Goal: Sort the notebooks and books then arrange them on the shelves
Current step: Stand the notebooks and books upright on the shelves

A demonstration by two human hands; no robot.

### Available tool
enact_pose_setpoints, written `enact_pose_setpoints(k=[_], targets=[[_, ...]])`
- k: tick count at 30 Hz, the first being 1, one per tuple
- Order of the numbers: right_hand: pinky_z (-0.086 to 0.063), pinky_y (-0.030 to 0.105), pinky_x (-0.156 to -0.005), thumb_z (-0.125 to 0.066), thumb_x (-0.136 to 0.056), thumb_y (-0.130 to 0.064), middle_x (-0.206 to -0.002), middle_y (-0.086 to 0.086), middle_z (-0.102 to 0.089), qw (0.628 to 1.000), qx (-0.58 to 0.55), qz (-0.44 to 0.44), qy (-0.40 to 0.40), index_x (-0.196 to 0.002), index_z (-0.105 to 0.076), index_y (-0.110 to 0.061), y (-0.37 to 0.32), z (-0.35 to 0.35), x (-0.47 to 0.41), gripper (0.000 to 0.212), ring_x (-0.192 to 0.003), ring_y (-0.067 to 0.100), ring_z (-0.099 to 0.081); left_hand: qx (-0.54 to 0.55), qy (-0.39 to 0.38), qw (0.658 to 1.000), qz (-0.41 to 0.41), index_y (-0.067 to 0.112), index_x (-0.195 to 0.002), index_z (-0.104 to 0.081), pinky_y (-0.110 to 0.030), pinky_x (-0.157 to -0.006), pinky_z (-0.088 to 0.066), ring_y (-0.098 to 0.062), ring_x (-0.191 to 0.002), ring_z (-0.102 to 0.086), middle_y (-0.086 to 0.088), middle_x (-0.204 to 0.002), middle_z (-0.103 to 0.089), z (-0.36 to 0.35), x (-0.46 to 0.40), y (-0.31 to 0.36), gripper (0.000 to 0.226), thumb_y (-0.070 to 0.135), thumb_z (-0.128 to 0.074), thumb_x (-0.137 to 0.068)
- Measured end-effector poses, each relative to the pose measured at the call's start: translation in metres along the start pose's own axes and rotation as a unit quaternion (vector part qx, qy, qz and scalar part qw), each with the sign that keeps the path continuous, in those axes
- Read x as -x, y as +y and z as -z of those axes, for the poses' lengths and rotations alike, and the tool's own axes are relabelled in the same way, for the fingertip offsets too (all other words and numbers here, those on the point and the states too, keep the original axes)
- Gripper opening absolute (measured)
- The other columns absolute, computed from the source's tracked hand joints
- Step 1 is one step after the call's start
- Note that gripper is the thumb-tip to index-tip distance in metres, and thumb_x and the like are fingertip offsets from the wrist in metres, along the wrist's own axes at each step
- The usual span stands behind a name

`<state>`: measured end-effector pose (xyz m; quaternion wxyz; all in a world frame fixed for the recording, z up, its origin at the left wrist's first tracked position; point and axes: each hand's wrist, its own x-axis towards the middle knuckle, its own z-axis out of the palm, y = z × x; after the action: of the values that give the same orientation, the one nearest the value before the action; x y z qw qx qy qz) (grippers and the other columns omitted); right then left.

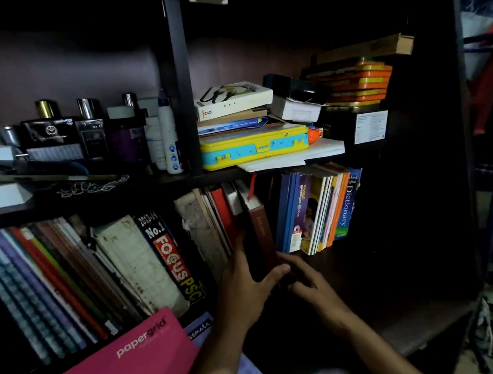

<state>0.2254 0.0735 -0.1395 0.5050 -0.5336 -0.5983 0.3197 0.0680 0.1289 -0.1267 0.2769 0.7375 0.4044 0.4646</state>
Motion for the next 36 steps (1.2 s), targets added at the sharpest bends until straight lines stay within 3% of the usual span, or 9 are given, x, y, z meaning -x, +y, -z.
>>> enact_pose_setpoints(k=[5,9,14,20,23,26,29,31,36], targets=[[-0.043,0.007,-0.098,-0.07,-0.09,0.0,-0.13,-0.019,-0.056,0.995,0.048,0.05,0.069,-0.129,-0.046,-0.04,0.008,-0.011,-0.001,0.06,-0.116,-0.019,-0.052,0.0,0.014,1.0,-0.024,0.045,-0.144,-0.031,-0.032,-0.101,-0.046,-0.009,-0.132,-0.046,0.013,-0.147,-0.043,-0.002,-0.002,-0.008,0.075,0.057,-0.072,-0.082],[-0.04,0.003,-0.095,-0.069,-0.092,-0.004,-0.131,-0.019,-0.055,0.99,0.091,0.081,0.064,-0.14,-0.045,-0.027,0.009,-0.018,-0.021,0.058,-0.117,-0.021,-0.05,-0.056,0.094,0.994,-0.021,0.034,-0.132,-0.04,-0.037,-0.085,-0.053,-0.013,-0.117,-0.053,0.008,-0.134,-0.047,-0.001,-0.01,-0.016,0.063,0.056,-0.071,-0.082],[-0.037,0.003,-0.092,-0.068,-0.095,-0.024,-0.127,-0.001,-0.057,0.975,0.202,0.065,0.067,-0.149,-0.047,-0.025,0.016,-0.02,-0.065,0.058,-0.116,0.007,-0.056,-0.026,0.026,0.999,-0.005,0.034,-0.123,-0.047,-0.03,-0.079,-0.056,-0.002,-0.091,-0.064,0.01,-0.12,-0.052,-0.005,-0.01,-0.023,0.043,0.032,-0.073,-0.09],[-0.054,0.042,-0.085,-0.047,-0.087,-0.037,-0.104,-0.003,-0.067,0.966,0.207,0.044,0.146,-0.116,-0.061,-0.023,0.023,-0.034,-0.072,0.035,-0.095,0.012,-0.063,-0.026,-0.039,0.999,-0.016,0.037,-0.098,-0.057,-0.027,-0.074,-0.054,0.003,-0.076,-0.061,0.015,-0.097,-0.061,-0.007,-0.011,-0.026,0.014,0.034,-0.07,-0.091],[-0.055,0.03,-0.083,-0.057,-0.094,-0.025,-0.101,-0.005,-0.063,0.976,0.133,0.047,0.163,-0.11,-0.052,-0.022,0.016,-0.043,-0.05,0.017,-0.091,0.003,-0.063,-0.024,-0.02,0.999,-0.044,0.034,-0.094,-0.062,-0.022,-0.062,-0.046,0.003,-0.065,-0.056,0.016,-0.078,-0.063,-0.003,-0.009,-0.019,0.005,0.031,-0.066,-0.093],[-0.051,0.018,-0.085,-0.069,-0.09,-0.007,-0.105,-0.008,-0.067,0.988,0.095,0.058,0.11,-0.111,-0.056,-0.016,0.009,-0.042,-0.013,0.026,-0.098,-0.001,-0.066,0.004,0.012,0.998,-0.059,0.033,-0.089,-0.064,-0.024,-0.06,-0.049,-0.001,-0.064,-0.059,0.014,-0.072,-0.063,0.005,-0.008,-0.01,0.003,0.031,-0.061,-0.088],[-0.038,0.023,-0.105,-0.07,-0.088,-0.036,-0.118,-0.019,-0.067,0.986,0.151,0.021,-0.063,-0.119,-0.062,-0.03,-0.005,-0.049,0.039,0.032,-0.114,-0.006,-0.058,0.038,0.014,0.998,-0.04,0.028,-0.083,-0.066,-0.023,-0.057,-0.043,-0.003,-0.059,-0.056,0.011,-0.065,-0.062,0.015,-0.008,0.008,0.01,0.026,-0.056,-0.083],[-0.012,0.029,-0.121,-0.053,-0.081,-0.071,-0.145,-0.026,-0.047,0.947,0.283,0.043,-0.147,-0.139,-0.049,-0.041,-0.011,-0.056,0.063,0.066,-0.139,-0.009,-0.033,0.025,-0.05,0.998,-0.037,0.024,-0.081,-0.068,-0.023,-0.057,-0.041,-0.001,-0.056,-0.054,0.01,-0.061,-0.061,0.026,-0.013,0.028,0.013,0.018,-0.059,-0.087],[0.0,0.04,-0.124,-0.03,-0.066,-0.098,-0.16,-0.02,-0.028,0.908,0.376,0.055,-0.175,-0.15,-0.032,-0.045,-0.018,-0.055,0.074,0.099,-0.15,0.001,-0.015,-0.003,-0.142,0.99,-0.025,0.01,-0.091,-0.07,-0.017,-0.051,-0.04,-0.001,-0.05,-0.054,0.003,-0.062,-0.064,0.068,-0.017,0.068,0.015,0.003,-0.057,-0.095]])
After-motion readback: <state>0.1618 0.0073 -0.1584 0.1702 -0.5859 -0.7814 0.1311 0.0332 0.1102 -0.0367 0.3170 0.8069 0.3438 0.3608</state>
